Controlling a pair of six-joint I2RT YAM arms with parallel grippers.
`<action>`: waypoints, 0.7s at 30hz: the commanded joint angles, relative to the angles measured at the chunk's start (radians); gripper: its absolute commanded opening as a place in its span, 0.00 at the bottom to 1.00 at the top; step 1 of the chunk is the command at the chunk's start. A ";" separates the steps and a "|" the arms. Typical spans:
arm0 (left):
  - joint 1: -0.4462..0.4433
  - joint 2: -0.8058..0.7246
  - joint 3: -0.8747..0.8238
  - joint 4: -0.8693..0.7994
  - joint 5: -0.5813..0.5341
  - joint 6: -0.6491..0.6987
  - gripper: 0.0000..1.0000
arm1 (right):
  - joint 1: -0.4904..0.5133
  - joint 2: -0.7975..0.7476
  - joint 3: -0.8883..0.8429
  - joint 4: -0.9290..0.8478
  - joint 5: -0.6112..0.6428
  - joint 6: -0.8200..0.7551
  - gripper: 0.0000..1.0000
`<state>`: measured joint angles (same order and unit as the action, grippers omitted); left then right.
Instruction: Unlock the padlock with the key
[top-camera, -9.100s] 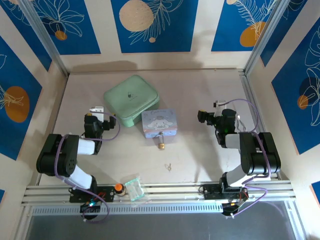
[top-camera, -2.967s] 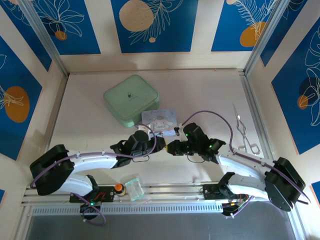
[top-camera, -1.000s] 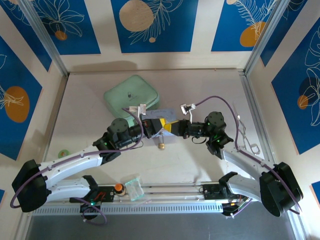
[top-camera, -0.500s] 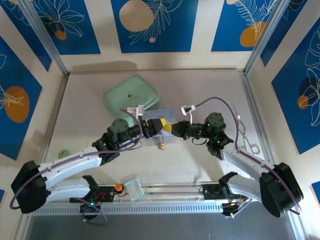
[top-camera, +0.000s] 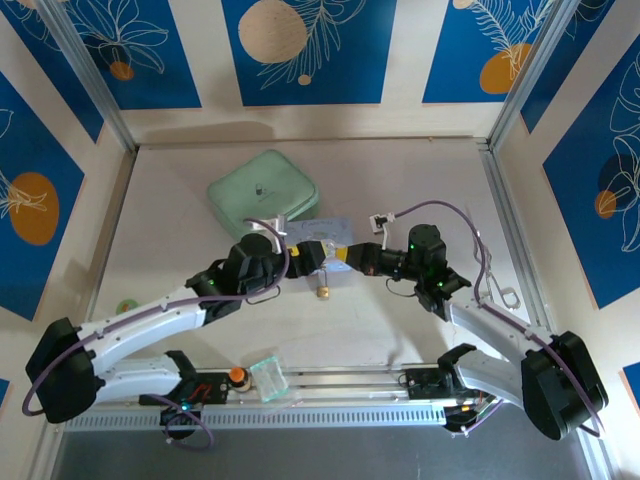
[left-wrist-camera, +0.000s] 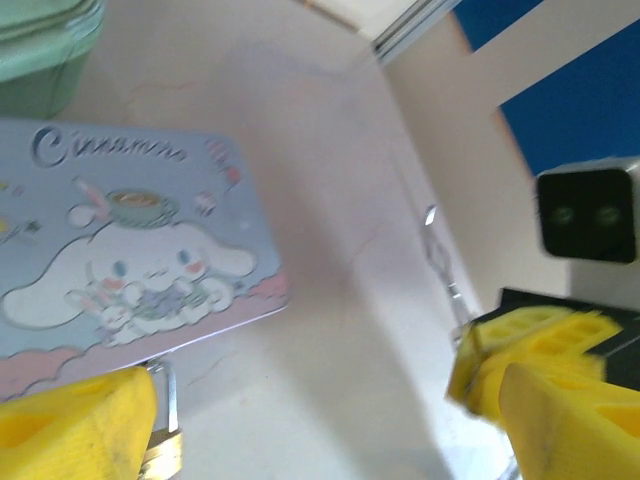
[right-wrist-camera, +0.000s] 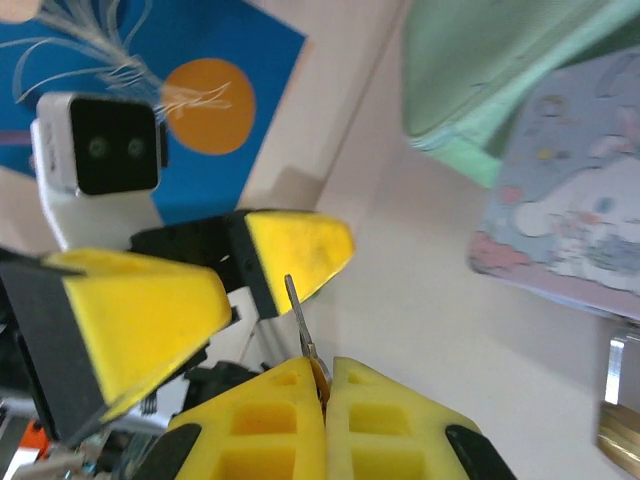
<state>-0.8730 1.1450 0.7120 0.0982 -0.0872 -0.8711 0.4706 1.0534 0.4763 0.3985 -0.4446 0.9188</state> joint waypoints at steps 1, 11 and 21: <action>-0.014 0.032 0.017 -0.083 -0.051 0.023 0.83 | -0.029 -0.041 -0.010 -0.190 0.143 -0.020 0.01; -0.067 0.295 0.058 -0.084 -0.041 0.031 0.75 | -0.072 -0.061 -0.070 -0.273 0.163 -0.042 0.01; -0.089 0.484 0.082 0.045 -0.089 0.000 0.69 | -0.072 -0.103 -0.146 -0.281 0.162 -0.040 0.01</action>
<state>-0.9470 1.6005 0.7559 0.0872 -0.1322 -0.8589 0.4034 0.9722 0.3527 0.1326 -0.2901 0.8902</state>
